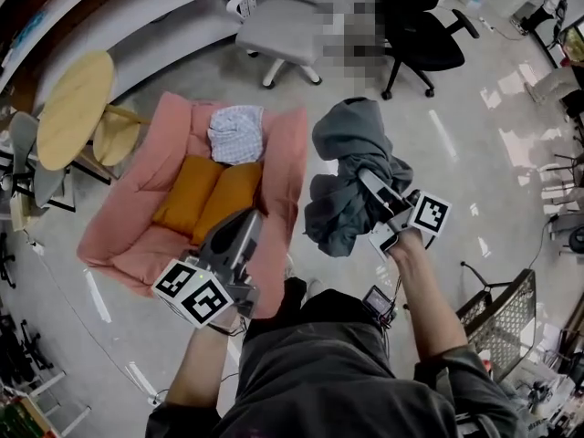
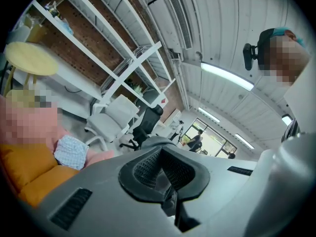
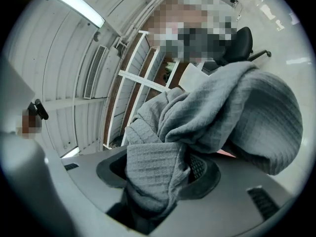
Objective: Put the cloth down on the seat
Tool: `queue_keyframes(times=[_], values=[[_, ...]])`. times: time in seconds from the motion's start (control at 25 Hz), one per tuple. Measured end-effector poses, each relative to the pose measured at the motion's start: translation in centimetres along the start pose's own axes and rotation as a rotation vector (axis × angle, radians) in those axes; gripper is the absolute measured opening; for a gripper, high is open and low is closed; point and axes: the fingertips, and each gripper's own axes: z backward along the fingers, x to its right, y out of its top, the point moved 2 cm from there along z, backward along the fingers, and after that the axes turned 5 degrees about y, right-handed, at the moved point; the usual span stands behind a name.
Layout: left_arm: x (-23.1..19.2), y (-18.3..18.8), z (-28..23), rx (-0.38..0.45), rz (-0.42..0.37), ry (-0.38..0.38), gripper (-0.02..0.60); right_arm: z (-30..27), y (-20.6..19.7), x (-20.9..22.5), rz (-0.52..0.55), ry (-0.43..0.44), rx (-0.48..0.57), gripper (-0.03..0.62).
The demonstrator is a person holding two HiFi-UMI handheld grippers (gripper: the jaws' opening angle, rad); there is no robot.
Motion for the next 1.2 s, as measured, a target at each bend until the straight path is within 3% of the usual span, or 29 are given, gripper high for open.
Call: queue_keyframes(times=[0.28,0.44,0.64,0.88,1.2], values=[[-3.2,0.7,-2.1,-0.021,0.023,-0.006,0.008,-3.7,0.9,2.7,0.078,-0.037,-0.081,0.233],[-4.6,0.8,-3.4,-0.037,0.038,0.000,0.008,-6.1,2.3,4.6,0.211,-0.074,-0.178,0.232],[-6.7,1.5,-5.5,-0.045,0.051,0.042,0.007,-11.0,5.4,7.2,0.496,-0.102,-0.375,0.229],[-9.4,1.5,-7.8,-0.063,0.082,0.112,0.006,-16.6,7.1,10.4,0.633,-0.078,-0.565,0.229],[-12.4,0.8,-14.7,-0.114,0.077,0.153,0.008,-21.2,5.0,15.3,0.946,-0.081,-0.926,0.229]])
